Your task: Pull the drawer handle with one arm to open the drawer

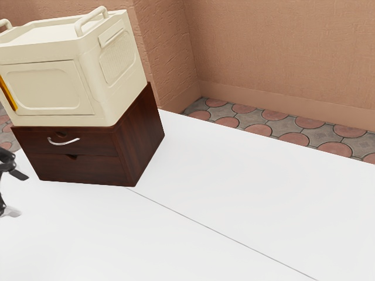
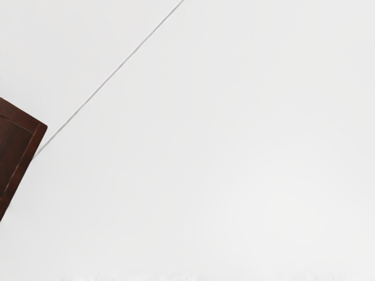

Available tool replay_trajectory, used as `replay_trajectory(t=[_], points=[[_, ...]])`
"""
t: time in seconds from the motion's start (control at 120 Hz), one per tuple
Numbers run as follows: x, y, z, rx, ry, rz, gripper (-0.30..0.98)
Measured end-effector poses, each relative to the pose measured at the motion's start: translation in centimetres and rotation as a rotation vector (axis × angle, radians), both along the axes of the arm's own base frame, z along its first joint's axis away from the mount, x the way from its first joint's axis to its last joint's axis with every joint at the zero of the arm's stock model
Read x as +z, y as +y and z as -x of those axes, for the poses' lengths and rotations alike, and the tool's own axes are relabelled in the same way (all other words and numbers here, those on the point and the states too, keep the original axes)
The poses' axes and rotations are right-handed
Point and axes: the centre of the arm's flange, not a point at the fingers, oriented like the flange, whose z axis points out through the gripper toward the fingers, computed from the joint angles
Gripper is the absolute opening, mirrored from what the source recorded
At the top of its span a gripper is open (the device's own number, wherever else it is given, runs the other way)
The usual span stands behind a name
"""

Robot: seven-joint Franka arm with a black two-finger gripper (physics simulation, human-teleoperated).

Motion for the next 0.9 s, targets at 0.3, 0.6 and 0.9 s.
replay_trajectory(t=[0.3,0.6,0.9], points=[[0.2,-1.0,-4.5,-0.15,-0.007,-0.321,0.69],[-1.8,0.8,-7.3,-0.141,0.02,-0.377,0.69],[-3.3,4.1,-10.8,-0.108,0.023,-0.345,0.69]])
